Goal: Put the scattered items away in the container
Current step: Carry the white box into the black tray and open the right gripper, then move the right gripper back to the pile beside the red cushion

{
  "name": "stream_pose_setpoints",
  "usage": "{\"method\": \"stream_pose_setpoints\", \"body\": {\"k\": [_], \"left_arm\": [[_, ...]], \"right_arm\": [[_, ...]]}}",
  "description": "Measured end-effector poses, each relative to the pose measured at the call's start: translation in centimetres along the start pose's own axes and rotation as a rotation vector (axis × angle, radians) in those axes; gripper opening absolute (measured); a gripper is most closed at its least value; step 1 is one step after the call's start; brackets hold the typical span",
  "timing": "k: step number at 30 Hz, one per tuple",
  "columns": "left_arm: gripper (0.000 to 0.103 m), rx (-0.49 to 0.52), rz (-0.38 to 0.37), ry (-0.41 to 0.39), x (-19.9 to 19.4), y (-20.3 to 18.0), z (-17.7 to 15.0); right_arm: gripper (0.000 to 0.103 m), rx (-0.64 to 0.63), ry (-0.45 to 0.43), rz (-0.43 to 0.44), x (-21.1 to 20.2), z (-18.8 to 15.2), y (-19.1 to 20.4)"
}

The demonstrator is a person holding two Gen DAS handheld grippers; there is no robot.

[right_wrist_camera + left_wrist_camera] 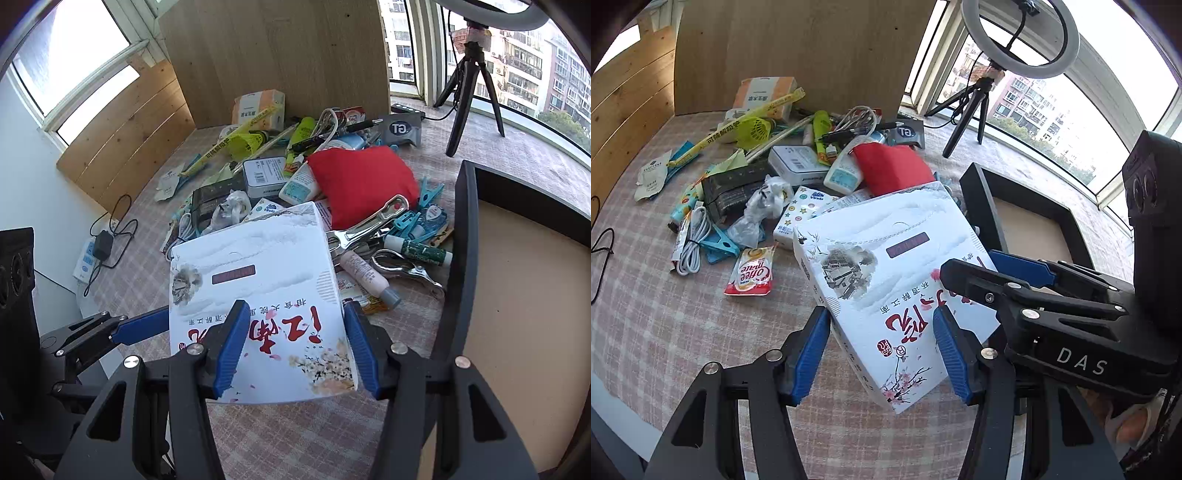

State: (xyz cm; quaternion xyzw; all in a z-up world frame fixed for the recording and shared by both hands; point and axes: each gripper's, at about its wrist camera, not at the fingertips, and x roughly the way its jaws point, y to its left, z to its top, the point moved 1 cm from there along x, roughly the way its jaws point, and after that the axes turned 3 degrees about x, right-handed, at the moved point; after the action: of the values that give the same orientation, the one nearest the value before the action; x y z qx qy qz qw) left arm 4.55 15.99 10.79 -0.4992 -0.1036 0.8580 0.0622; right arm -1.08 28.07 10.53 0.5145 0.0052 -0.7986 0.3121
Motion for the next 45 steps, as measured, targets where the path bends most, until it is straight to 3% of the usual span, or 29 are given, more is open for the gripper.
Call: {"method": "stream_pose_setpoints", "body": {"k": [12, 19, 25, 29, 35, 45], "left_arm": [[0.055, 0.218, -0.166, 0.013, 1.9, -14.1, 1.5], [0.055, 0.356, -0.253, 0.065, 3.5, -22.7, -0.1], [0.056, 0.46, -0.314, 0.119, 4.4, -27.3, -1.2], [0.056, 0.46, -0.29, 0.098, 3.7, -27.1, -0.8], [0.056, 0.433, -0.256, 0.059, 2.9, -25.0, 0.6], [0.056, 0.29, -0.117, -0.002, 1.5, -15.6, 4.6]], "right_arm": [[0.053, 0.209, -0.126, -0.17, -10.0, -2.9, -11.0], [0.053, 0.324, -0.157, -0.299, -15.1, -6.6, -17.4], [0.053, 0.406, -0.169, -0.365, -17.9, -9.6, -21.3], [0.053, 0.441, -0.224, -0.417, -19.7, -10.2, -22.3], [0.053, 0.38, -0.23, -0.406, -19.0, -8.8, -20.8], [0.053, 0.235, -0.298, -0.306, -15.4, -3.2, -15.8]]}}
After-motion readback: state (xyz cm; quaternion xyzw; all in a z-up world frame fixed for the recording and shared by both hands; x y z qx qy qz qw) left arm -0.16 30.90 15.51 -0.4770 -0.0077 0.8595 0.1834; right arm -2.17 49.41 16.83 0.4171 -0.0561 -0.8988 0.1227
